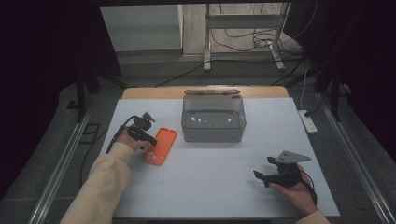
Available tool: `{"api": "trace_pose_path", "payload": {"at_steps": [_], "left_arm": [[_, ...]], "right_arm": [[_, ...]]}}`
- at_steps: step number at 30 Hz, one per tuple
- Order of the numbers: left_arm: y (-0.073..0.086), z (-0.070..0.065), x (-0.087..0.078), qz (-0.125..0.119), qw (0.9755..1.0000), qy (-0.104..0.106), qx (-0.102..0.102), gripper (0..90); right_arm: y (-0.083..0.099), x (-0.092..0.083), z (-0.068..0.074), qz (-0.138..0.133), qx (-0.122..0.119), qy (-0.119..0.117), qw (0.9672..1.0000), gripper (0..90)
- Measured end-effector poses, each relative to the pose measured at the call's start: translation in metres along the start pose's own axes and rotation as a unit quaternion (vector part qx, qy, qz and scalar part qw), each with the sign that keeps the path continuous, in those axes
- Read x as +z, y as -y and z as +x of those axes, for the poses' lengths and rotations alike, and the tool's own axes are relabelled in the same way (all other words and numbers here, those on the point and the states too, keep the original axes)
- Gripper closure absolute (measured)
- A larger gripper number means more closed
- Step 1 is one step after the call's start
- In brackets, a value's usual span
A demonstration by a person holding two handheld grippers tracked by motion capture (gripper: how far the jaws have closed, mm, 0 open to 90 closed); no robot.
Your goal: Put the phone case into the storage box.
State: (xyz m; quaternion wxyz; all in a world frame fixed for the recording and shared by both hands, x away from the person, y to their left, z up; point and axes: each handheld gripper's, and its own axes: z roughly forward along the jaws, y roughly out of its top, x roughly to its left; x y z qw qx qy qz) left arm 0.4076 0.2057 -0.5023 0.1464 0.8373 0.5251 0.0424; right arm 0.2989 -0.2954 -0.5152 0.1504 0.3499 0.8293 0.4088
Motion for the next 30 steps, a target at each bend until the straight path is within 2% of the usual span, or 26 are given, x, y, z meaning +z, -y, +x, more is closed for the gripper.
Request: {"api": "trace_pose_path", "payload": {"at_steps": [12, 18, 23, 25, 30], "left_arm": [[-0.0016, -0.0011, 0.0029, 0.010, 0.9999, 0.004, 0.000, 72.2], [-0.0025, -0.0010, 0.0041, 0.017, 0.9998, 0.009, 0.000, 77.0], [-0.0026, -0.0015, 0.0041, 0.020, 0.9998, 0.003, -0.002, 79.5], [-0.0026, -0.0011, 0.0040, 0.023, 0.9997, 0.002, -0.005, 83.0], [-0.0026, -0.0015, 0.0037, 0.024, 0.9997, 0.000, -0.008, 84.2]], "right_arm": [[-0.0001, 0.0004, -0.0001, 0.000, -0.001, 0.001, 1.0000, 17.6], [-0.0001, 0.0006, 0.0000, 0.001, -0.002, 0.001, 1.0000, 17.6], [-0.0001, 0.0003, -0.0001, 0.000, -0.001, 0.001, 1.0000, 17.6], [-0.0002, 0.0002, -0.0002, 0.000, -0.001, 0.001, 1.0000, 17.6], [-0.0002, 0.0002, -0.0004, 0.000, -0.001, 0.001, 1.0000, 17.6]]}}
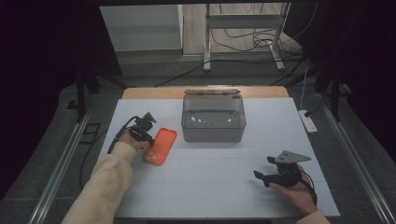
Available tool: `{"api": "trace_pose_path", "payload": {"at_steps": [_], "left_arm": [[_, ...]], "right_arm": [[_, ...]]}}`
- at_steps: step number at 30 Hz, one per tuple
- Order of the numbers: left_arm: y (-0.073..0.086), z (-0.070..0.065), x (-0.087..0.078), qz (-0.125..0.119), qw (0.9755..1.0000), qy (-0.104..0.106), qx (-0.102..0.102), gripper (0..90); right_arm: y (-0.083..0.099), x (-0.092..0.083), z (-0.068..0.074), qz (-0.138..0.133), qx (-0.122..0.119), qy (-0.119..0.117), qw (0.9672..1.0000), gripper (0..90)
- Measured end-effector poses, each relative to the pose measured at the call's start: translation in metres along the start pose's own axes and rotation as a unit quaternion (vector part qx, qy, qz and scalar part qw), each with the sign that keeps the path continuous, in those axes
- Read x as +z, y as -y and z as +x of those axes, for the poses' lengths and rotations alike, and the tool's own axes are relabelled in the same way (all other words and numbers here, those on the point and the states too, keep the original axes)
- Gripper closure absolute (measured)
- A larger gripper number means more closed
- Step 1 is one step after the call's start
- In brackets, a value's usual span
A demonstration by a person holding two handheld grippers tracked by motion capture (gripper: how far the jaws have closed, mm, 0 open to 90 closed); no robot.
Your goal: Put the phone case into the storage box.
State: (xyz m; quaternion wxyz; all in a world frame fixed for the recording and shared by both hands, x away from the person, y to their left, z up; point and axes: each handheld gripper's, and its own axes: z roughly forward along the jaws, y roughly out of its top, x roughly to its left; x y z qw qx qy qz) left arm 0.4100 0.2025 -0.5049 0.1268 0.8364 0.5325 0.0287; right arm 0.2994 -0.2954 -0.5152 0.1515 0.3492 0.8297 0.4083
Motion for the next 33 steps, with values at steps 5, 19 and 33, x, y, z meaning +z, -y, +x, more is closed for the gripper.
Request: {"api": "trace_pose_path", "payload": {"at_steps": [5, 19, 33], "left_arm": [[-0.001, -0.001, 0.000, 0.001, 1.0000, -0.002, -0.001, 86.0], [-0.002, -0.004, -0.001, 0.003, 0.9999, -0.010, -0.010, 88.1], [0.001, 0.000, -0.011, -0.025, 0.9995, -0.009, -0.015, 88.4]], "right_arm": [[0.000, 0.000, 0.000, 0.000, 0.000, 0.000, 1.0000, 17.6], [0.000, 0.000, 0.000, 0.000, -0.001, 0.001, 1.0000, 17.6], [0.000, -0.001, 0.000, -0.001, -0.001, 0.002, 1.0000, 17.6]]}}
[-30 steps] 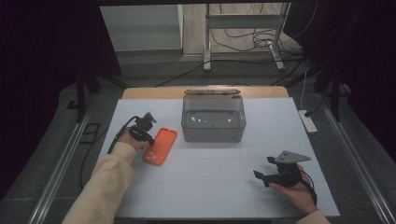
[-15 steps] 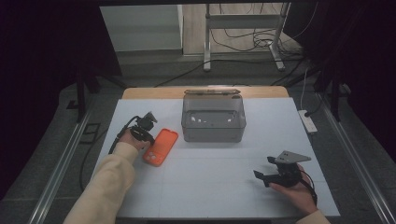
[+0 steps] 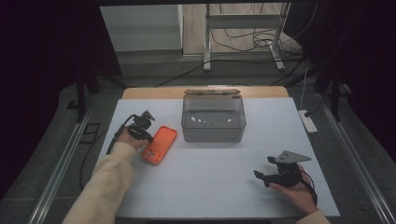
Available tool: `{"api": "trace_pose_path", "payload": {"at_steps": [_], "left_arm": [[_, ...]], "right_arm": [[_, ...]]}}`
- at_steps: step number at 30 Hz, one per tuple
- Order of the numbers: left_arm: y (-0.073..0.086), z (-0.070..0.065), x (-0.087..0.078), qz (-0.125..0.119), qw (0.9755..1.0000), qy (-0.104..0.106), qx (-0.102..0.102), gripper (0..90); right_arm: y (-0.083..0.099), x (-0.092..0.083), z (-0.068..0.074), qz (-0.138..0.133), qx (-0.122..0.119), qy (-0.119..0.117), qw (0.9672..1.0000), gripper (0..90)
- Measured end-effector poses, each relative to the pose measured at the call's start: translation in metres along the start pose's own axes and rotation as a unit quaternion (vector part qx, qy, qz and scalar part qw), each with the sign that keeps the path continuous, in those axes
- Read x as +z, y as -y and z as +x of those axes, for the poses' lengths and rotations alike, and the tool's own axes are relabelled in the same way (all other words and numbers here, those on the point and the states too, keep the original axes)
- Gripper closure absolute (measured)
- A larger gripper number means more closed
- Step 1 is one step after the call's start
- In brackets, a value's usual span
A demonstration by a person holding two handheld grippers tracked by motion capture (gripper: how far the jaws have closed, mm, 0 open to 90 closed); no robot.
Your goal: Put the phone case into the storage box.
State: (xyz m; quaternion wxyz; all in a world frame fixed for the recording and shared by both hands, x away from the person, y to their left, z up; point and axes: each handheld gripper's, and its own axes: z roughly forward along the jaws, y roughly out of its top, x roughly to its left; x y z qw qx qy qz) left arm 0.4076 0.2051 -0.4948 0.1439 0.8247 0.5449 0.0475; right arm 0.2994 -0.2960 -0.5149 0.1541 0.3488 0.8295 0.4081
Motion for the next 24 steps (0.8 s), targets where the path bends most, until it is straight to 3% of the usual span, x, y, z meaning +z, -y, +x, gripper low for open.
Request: {"api": "trace_pose_path", "payload": {"at_steps": [24], "left_arm": [[0.008, 0.007, -0.039, -0.064, 0.9977, 0.023, -0.003, 88.4]], "right_arm": [[0.000, 0.000, 0.000, 0.002, 0.000, 0.005, 1.0000, 17.6]]}}
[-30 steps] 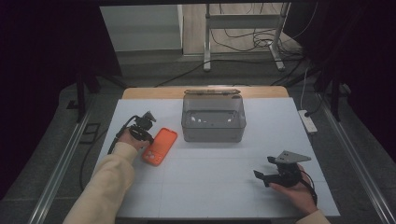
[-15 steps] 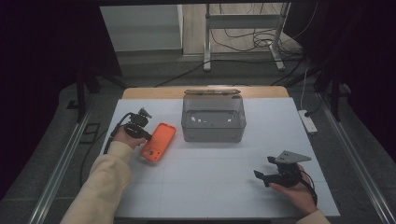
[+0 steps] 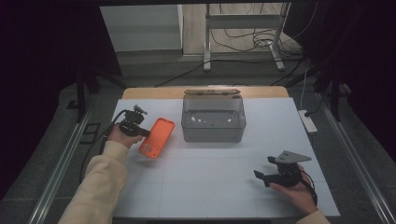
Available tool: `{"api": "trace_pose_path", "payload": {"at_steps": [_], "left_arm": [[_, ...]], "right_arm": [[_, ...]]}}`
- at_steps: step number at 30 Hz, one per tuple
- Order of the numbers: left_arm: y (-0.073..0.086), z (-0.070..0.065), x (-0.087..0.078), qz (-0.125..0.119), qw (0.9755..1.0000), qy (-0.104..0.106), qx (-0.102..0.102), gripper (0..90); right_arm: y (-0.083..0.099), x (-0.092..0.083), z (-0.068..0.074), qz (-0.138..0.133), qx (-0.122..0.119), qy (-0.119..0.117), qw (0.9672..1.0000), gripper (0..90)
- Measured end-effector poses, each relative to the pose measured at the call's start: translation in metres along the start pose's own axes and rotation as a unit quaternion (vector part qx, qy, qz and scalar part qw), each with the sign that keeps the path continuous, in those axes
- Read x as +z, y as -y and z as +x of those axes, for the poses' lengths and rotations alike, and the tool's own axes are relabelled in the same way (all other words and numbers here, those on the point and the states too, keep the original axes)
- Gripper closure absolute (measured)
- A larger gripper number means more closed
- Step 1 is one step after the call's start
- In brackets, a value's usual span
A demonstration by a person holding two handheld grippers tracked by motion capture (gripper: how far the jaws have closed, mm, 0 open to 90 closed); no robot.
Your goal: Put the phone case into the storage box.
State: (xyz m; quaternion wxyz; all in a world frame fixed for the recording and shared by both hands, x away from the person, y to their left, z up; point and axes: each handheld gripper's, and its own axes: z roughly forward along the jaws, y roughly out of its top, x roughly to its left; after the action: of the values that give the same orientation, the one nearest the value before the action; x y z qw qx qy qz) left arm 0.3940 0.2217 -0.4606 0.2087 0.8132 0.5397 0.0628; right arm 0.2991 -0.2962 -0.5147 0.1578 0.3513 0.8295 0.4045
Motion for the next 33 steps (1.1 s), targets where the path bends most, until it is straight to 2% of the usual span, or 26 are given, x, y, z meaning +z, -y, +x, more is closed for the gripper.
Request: {"api": "trace_pose_path", "payload": {"at_steps": [8, 25, 33], "left_arm": [[0.002, -0.002, -0.015, -0.026, 0.9996, 0.006, 0.005, 88.4], [0.009, -0.010, -0.031, -0.053, 0.9981, 0.019, 0.025, 88.4], [0.012, -0.015, -0.038, -0.064, 0.9967, 0.029, 0.040, 88.4]], "right_arm": [[0.000, 0.000, 0.000, 0.000, 0.000, 0.000, 1.0000, 17.6], [0.000, 0.000, 0.000, 0.001, 0.000, 0.000, 1.0000, 17.7], [0.000, 0.000, 0.000, -0.003, 0.002, -0.003, 1.0000, 17.7]]}}
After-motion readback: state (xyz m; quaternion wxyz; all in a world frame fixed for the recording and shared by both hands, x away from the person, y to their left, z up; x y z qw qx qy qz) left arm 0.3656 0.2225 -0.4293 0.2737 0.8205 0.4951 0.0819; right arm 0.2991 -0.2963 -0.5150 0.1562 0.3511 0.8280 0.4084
